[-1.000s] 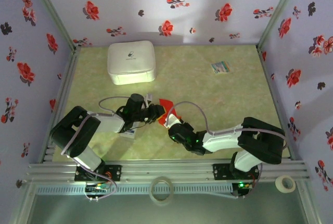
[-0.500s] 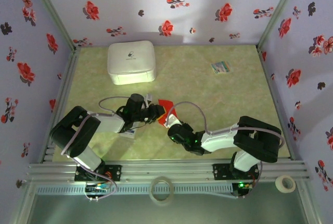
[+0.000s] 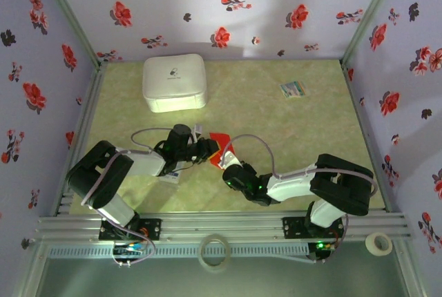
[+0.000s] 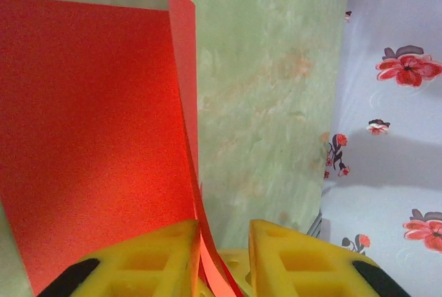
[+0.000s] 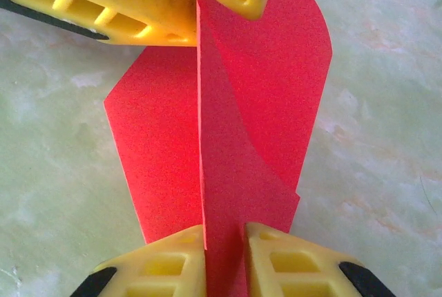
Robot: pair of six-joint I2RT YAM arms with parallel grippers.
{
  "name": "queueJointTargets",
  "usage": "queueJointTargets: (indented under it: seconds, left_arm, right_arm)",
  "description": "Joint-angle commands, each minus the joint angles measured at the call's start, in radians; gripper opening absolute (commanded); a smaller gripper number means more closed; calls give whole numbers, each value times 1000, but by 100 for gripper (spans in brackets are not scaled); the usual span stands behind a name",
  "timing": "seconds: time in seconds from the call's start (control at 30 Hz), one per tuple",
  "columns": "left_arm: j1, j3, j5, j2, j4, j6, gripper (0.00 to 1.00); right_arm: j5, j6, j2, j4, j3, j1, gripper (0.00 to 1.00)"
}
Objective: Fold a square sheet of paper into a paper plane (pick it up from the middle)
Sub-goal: Fourth fold the wing at the center of the table.
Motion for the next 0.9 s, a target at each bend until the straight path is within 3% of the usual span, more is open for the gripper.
queueJointTargets:
  seconds: [0.0, 0.37, 0.57, 0.87]
  left_arm:
    - [8, 13, -2, -14, -3, -5, 24]
    - [8, 15, -5, -14, -10, -3, 23]
    - [7, 13, -14, -29, -17, 1, 25]
    - [8, 4, -170, -206, -257, 88, 43]
  right_arm:
    - [4, 36, -27, -11, -12, 9, 21]
    - [3, 58, -19, -26, -12, 8, 18]
    - [-11, 61, -14, -13, -11, 6, 10]
    - [-195, 146, -1, 33, -14, -82, 5]
